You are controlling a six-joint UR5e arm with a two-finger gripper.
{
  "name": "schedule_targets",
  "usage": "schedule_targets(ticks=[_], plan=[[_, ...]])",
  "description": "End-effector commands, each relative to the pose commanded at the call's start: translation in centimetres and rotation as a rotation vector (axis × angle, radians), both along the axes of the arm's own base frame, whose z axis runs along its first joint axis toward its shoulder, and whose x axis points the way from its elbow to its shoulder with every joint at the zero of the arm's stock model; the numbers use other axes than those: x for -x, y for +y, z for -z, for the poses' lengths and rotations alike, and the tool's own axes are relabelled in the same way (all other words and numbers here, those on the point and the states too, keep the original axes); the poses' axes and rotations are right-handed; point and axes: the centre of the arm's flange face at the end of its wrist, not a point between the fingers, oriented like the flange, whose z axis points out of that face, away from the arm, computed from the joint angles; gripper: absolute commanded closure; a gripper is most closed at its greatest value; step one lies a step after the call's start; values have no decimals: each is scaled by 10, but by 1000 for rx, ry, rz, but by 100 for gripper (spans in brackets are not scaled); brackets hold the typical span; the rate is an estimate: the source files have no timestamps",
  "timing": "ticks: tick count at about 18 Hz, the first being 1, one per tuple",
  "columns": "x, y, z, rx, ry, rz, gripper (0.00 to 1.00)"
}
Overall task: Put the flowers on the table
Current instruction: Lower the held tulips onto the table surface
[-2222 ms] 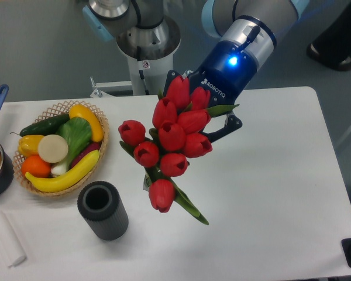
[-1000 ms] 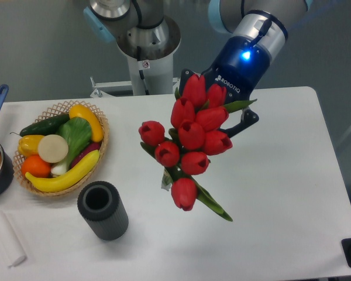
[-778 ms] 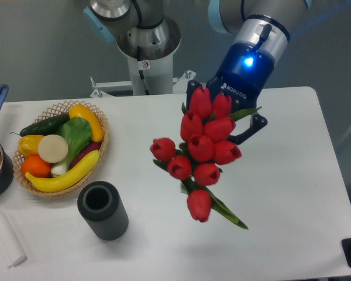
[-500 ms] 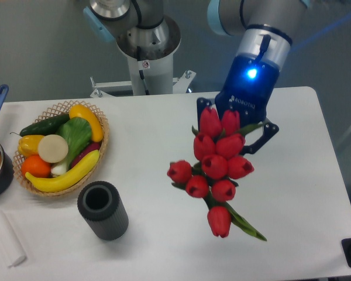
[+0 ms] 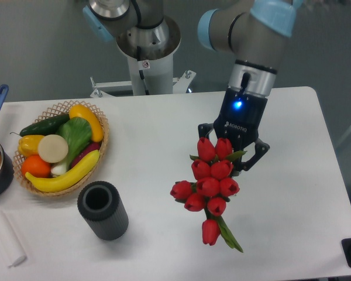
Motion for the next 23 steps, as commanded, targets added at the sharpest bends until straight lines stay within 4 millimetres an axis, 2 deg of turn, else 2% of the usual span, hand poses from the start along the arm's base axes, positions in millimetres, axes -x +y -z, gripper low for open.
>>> schedule_targets(ticks=[3,7,11,13,16,23], plan=[[-3,-2,14,122,49,22,60],[-8,2,20,261,64,69,60],[-17,4,35,404,89,131,60],[-26,12,51,453,86,163,60],[-27,17,77,481,47,183,60],[-27,29,118,513,-8,216,60]])
